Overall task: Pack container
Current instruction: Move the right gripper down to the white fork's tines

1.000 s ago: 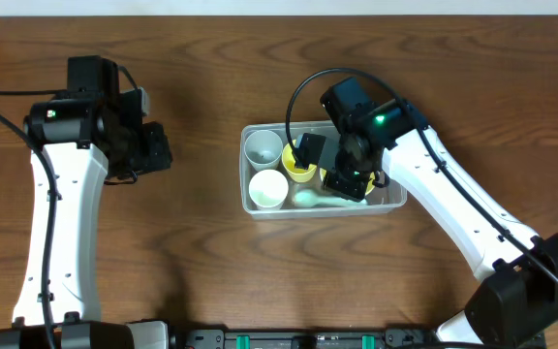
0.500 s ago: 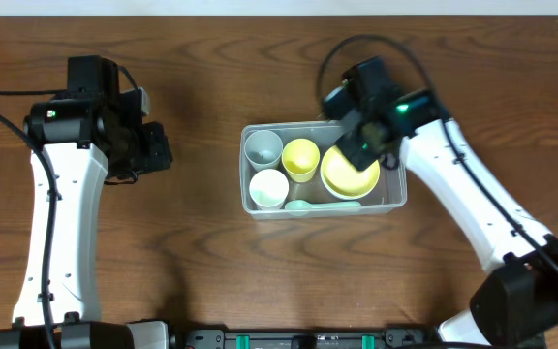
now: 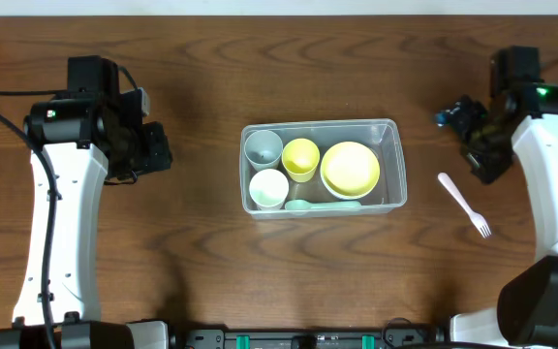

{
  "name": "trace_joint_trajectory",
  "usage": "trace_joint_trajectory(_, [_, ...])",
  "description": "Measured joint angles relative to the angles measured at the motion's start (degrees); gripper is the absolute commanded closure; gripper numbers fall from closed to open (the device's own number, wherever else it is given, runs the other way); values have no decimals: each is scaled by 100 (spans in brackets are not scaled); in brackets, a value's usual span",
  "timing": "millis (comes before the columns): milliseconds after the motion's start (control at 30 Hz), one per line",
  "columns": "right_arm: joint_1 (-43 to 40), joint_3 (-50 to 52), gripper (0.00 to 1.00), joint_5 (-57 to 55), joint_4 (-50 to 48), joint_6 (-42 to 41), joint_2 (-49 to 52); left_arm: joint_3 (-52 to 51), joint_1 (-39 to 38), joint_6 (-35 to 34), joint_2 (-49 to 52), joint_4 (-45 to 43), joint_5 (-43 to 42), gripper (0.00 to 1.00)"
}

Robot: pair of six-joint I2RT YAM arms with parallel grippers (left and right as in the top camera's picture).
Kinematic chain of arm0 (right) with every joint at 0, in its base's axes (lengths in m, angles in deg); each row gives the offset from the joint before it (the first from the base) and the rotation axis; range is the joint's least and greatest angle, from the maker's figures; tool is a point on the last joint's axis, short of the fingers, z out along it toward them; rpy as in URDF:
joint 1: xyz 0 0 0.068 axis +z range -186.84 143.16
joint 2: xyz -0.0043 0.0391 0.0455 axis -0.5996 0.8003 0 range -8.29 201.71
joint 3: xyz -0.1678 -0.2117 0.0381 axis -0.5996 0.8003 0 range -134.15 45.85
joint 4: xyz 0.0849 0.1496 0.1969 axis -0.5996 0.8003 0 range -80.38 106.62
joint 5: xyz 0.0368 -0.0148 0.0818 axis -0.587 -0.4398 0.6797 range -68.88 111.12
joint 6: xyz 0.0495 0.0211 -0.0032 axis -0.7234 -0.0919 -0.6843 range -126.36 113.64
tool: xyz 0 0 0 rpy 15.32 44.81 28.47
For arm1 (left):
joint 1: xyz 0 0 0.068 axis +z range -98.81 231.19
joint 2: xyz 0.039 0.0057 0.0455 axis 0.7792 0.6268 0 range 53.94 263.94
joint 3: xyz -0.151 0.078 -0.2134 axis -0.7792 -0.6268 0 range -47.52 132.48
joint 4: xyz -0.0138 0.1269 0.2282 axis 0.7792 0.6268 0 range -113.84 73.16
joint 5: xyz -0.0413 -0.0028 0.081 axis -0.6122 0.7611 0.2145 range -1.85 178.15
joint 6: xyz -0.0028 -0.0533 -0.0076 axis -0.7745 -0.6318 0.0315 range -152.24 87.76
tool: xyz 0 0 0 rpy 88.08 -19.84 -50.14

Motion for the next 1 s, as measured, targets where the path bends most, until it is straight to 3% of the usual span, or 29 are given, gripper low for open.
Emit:
trace_joint_trajectory(267, [-879, 1001, 2, -9, -184, -1408, 0, 0, 0, 0, 0, 17, 0, 59])
trace_joint_trajectory(567, [-1661, 2247, 1, -205, -909, -1884, 0, 0, 0, 2, 0, 20, 0, 59])
trace_joint_trajectory(1000, [-1856, 2879, 1, -243, -1366, -2846, 0, 0, 0, 0, 0, 44, 0, 60])
